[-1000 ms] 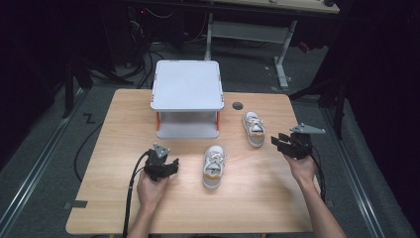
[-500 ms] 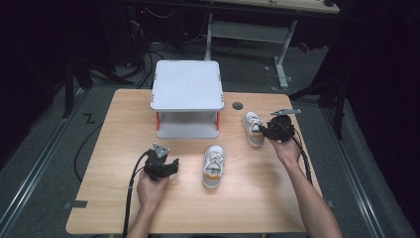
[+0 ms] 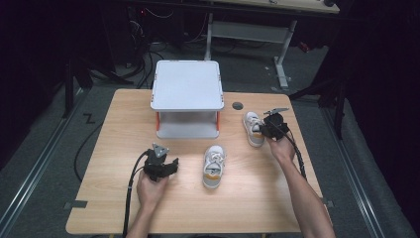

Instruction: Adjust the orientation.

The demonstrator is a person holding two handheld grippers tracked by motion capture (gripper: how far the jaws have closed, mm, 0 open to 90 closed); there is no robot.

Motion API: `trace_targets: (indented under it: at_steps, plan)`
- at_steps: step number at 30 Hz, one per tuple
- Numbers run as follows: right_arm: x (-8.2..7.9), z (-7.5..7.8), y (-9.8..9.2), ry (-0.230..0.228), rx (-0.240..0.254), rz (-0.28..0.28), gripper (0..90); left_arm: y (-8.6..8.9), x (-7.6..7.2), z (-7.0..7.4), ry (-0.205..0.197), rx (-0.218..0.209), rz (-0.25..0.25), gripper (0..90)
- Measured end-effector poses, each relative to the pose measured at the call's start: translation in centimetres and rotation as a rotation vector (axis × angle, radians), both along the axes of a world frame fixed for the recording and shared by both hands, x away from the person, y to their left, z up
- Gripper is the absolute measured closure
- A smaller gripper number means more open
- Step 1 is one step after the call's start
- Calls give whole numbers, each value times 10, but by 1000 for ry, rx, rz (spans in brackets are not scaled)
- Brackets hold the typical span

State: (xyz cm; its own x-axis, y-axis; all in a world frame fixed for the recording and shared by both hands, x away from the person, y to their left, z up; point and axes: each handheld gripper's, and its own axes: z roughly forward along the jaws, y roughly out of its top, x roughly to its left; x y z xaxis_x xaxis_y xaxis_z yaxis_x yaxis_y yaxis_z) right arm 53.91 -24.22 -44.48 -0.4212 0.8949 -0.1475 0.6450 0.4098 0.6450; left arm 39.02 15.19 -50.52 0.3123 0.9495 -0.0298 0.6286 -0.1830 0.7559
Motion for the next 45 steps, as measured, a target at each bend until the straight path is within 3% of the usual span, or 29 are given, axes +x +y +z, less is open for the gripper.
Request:
trace_targets:
  at_steps: [4, 8, 14, 24, 30, 37, 40, 45]
  plan:
    - [-2, 0, 3, -21, -48, 13, 824, 1, 0, 0, 1, -12, 6, 388]
    - [-4, -1, 3, -35, -51, 7, 839, 2, 0, 0, 1, -16, 5, 386]
    - [-10, 6, 2, -42, -30, 30, 851, 2, 0, 0, 2, -19, 8, 385]
    - [-35, 16, 1, -65, 11, 65, 853, 2, 0, 0, 3, -22, 8, 381]
    - [-63, 24, -4, -66, 20, 88, 852, 2, 0, 0, 3, -22, 10, 380]
    - [-108, 35, -2, -80, -12, 141, 852, 2, 0, 0, 3, -23, 12, 378]
    - [-122, 34, 1, -69, 4, 151, 851, 2, 0, 0, 3, -23, 12, 377]
    - [-137, 26, 13, -49, -12, 173, 851, 2, 0, 0, 3, -22, 12, 377]
